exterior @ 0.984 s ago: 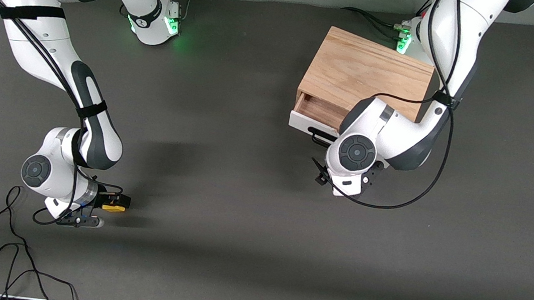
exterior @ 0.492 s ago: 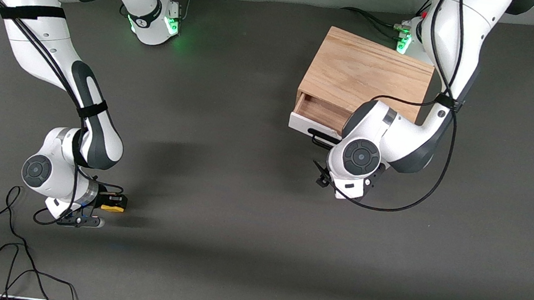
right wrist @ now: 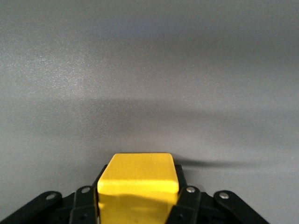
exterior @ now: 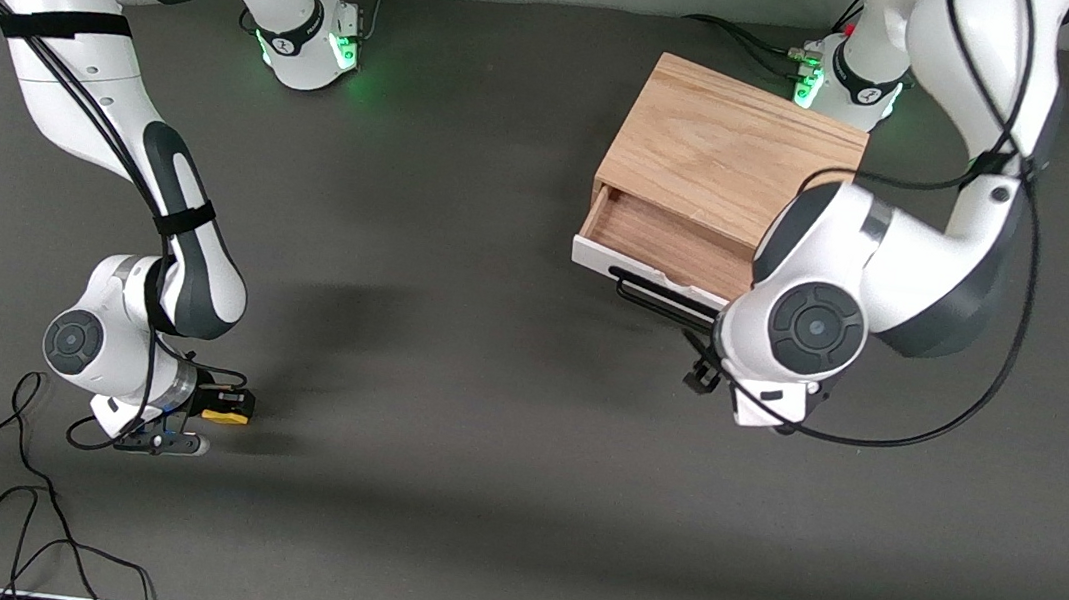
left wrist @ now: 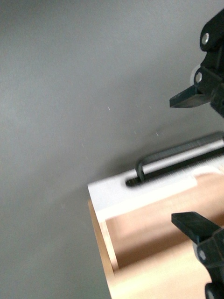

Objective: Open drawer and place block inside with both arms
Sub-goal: 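Pull the drawer open by its handle with the left gripper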

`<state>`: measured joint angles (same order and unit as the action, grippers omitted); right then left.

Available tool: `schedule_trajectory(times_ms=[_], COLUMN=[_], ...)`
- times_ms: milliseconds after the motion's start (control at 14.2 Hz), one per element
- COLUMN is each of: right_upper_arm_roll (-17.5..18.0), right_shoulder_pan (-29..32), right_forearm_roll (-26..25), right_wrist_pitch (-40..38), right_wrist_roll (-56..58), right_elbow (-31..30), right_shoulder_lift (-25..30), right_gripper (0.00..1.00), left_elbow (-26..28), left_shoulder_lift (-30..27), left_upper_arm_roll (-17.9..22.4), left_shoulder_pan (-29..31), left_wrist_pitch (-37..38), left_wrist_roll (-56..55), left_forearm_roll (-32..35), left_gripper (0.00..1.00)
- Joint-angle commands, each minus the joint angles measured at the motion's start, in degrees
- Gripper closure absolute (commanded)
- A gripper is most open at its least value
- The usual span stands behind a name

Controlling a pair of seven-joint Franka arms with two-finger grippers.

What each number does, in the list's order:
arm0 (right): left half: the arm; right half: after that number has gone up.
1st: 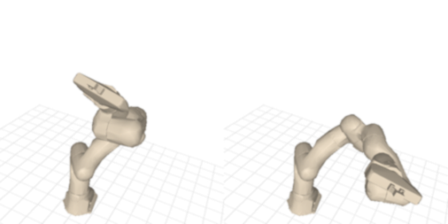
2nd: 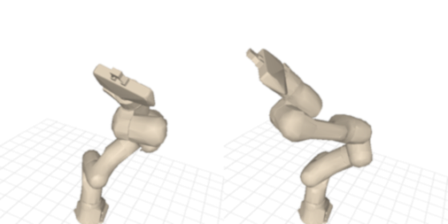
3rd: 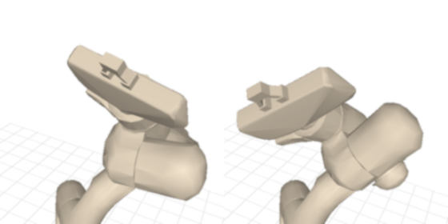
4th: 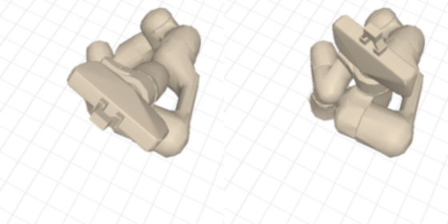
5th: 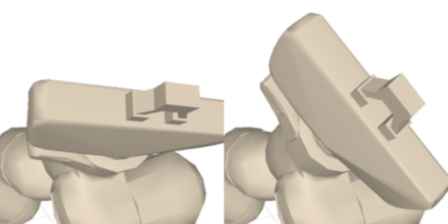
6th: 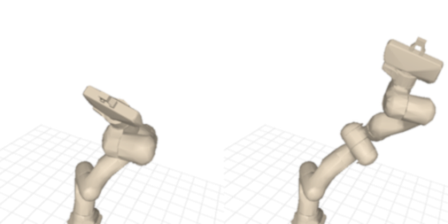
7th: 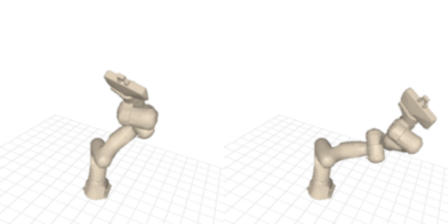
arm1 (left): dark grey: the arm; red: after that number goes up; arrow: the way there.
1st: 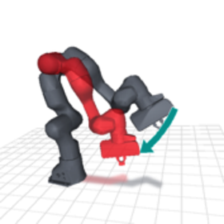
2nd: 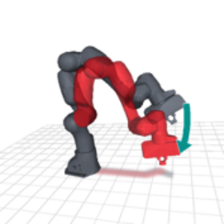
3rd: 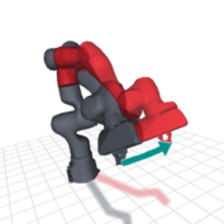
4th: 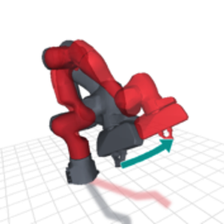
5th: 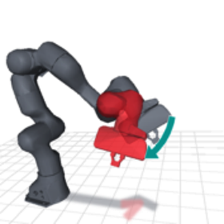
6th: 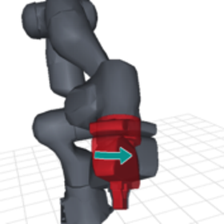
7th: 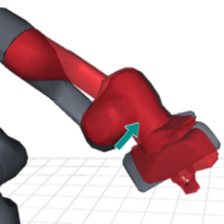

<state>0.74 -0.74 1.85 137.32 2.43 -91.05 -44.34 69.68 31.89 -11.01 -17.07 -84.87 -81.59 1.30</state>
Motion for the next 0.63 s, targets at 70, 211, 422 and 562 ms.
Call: schedule_trajectory(times_ms=[70, 211, 422, 562], right_upper_arm_roll=[0.31, 0.23, 0.23, 0.23], right_shoulder_pan=[-1.71, -3.91, -10.92, -15.85], right_forearm_roll=[-0.36, -0.01, -0.18, -0.18], right_wrist_pitch=[-1.26, -6.51, -23.79, -35.06], right_wrist_roll=[-0.85, -2.5, -14.52, -24.44], right_elbow=[0.26, 1.92, 14.18, 23.42], right_shoulder_lift=[2.41, 5.39, 6.72, 6.55], right_gripper=[1.0, 1.0, 1.0, 1.0], left_elbow=[-4.21, -3.24, 4.03, 5.29], left_shoulder_lift=[-7.08, -11.22, -17.55, -19.76], left_upper_arm_roll=[0.82, 0.73, 1.08, 1.26], left_shoulder_pan=[0.45, 2.38, 5.63, 10.98], left_wrist_pitch=[11.04, 11.13, 9.12, 8.15], left_wrist_roll=[12.62, 17.49, 38.35, 52.16], left_forearm_roll=[-0.33, -0.5, 0.37, -0.33], left_gripper=[0.0, 0.0, 0.0, 0.0])
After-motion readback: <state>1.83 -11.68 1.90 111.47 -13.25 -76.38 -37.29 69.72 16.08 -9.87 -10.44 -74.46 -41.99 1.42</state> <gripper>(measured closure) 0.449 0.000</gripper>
